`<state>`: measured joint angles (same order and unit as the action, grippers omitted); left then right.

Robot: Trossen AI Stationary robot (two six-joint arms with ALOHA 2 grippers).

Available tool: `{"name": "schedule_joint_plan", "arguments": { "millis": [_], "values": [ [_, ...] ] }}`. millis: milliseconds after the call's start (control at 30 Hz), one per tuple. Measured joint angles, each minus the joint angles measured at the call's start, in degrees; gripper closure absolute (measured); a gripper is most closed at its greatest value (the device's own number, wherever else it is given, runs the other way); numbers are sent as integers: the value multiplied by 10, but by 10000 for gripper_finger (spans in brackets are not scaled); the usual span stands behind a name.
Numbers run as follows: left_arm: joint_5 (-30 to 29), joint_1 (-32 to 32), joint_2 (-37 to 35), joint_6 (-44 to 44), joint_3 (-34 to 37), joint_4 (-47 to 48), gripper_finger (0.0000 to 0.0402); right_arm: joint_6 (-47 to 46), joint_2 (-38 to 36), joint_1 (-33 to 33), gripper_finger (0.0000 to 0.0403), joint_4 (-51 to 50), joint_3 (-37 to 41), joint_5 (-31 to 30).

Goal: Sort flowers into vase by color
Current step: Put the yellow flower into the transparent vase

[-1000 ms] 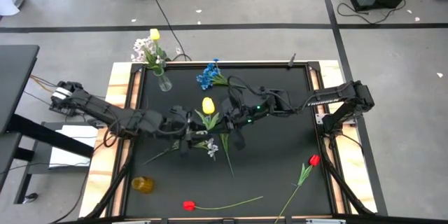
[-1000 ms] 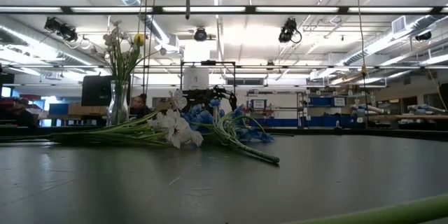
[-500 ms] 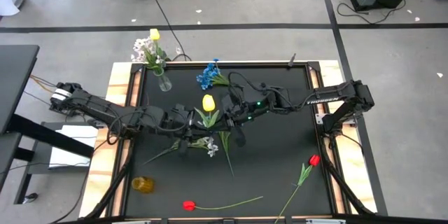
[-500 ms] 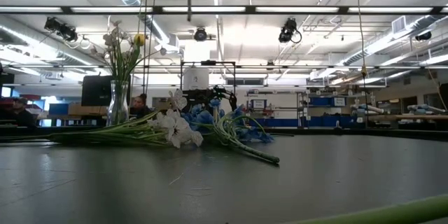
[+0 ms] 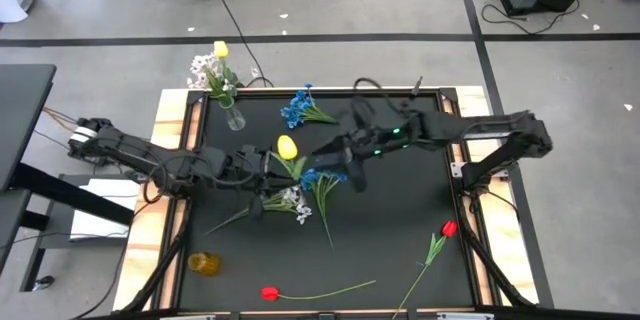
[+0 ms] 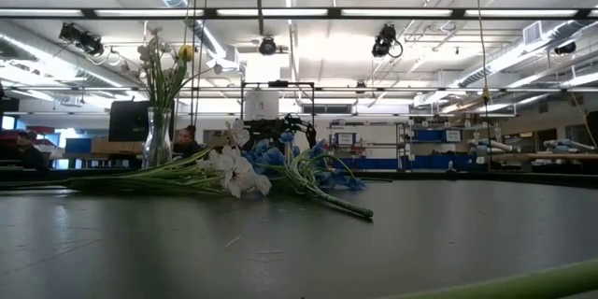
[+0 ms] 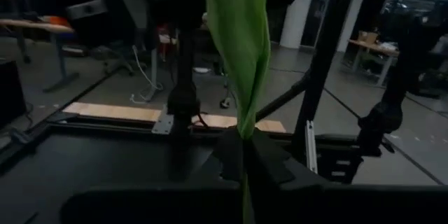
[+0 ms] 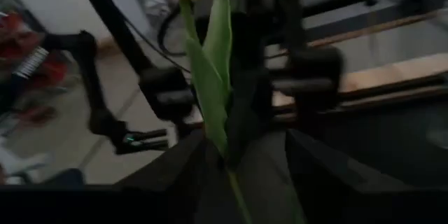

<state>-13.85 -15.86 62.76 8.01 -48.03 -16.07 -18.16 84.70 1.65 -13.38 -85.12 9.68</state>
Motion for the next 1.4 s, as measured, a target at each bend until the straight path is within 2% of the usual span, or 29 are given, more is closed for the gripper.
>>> {"name": "schedule_joint_plan", "arguments": {
  "millis": [233,367,567,667,933,1133,1267,1400],
  "values": [
    [-5,0,-26,-3,0,25,397,40,-84,0,202,-126,0,-104],
    [-7,0,-32,-11,0,28,397,54,-128,0,216,-143,0,-147],
    [-17,0,-32,-24,0,31,397,67,-149,0,283,-125,0,-157],
    [-27,0,-32,-29,0,32,397,72,-145,-2,301,-112,0,-153],
    [-90,3,-76,-30,0,69,397,63,-136,-4,301,-95,0,-205],
    [-208,14,-143,-48,0,129,397,63,-135,-1,300,-78,0,-186],
    [-230,49,-190,-59,0,188,397,63,-135,-1,300,-77,0,-186],
    [-248,110,-216,-68,0,249,398,63,-135,-1,299,-77,0,-186]
  ]
}}
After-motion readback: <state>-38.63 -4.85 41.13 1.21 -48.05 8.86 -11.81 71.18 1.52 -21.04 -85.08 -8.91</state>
